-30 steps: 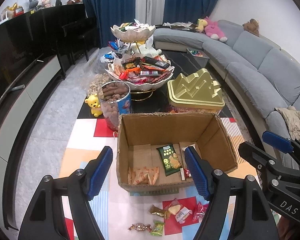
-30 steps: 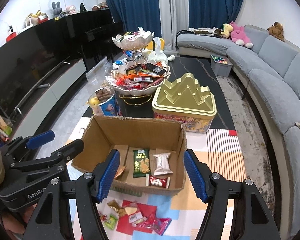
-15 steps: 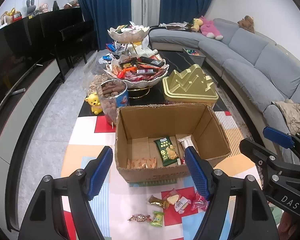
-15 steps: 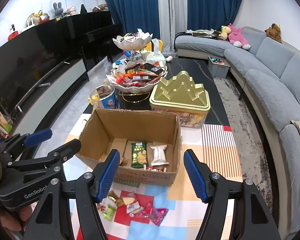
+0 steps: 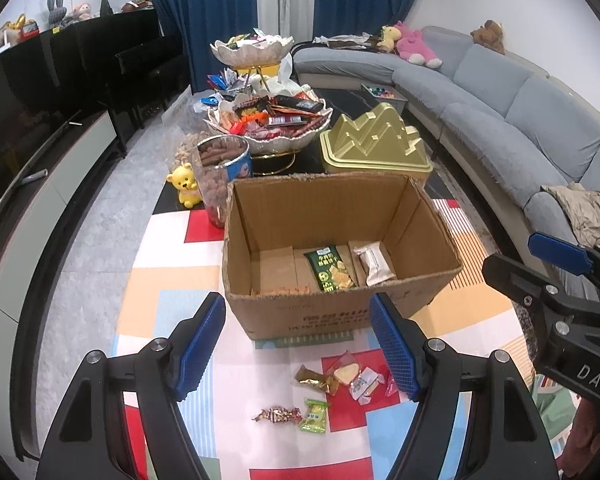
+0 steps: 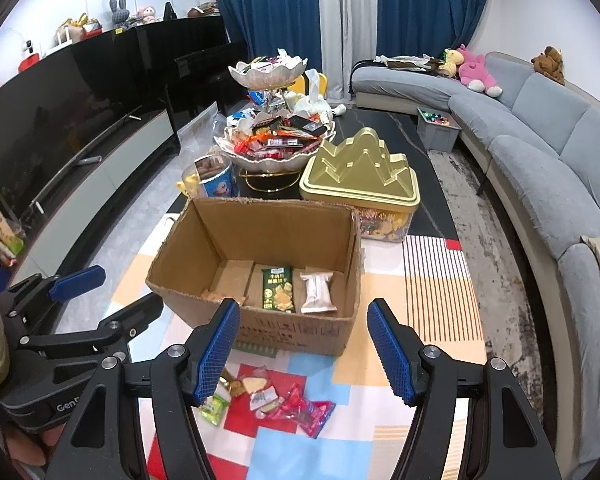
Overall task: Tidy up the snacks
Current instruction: 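Withdraw both open grippers from the box back toward the snack pile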
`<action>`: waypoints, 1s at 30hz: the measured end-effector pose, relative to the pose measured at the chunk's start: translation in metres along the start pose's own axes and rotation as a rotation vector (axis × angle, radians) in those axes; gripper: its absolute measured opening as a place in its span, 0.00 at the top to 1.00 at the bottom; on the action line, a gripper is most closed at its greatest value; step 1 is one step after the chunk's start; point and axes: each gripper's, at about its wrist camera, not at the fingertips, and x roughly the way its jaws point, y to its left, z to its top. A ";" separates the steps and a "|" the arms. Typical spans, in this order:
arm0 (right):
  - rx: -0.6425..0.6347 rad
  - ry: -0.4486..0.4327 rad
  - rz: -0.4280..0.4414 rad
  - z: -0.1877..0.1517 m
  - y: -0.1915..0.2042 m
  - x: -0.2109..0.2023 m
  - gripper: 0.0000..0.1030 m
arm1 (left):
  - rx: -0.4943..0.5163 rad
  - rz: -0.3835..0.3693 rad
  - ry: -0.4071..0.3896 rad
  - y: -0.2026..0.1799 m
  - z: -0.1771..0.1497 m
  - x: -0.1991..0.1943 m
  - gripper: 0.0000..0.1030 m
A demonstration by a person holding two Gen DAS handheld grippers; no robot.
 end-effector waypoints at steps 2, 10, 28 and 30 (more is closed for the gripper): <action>0.002 0.003 0.001 -0.003 -0.001 0.001 0.35 | 0.002 -0.002 -0.001 -0.001 -0.005 0.001 0.28; -0.008 0.006 0.002 -0.019 -0.001 0.001 0.35 | 0.009 -0.015 -0.020 -0.005 -0.019 0.001 0.28; -0.043 0.007 -0.020 -0.059 0.006 0.010 0.35 | 0.054 -0.042 -0.005 -0.012 -0.075 0.018 0.29; -0.046 0.000 -0.029 -0.065 0.006 0.011 0.35 | 0.059 -0.049 -0.015 -0.013 -0.081 0.020 0.29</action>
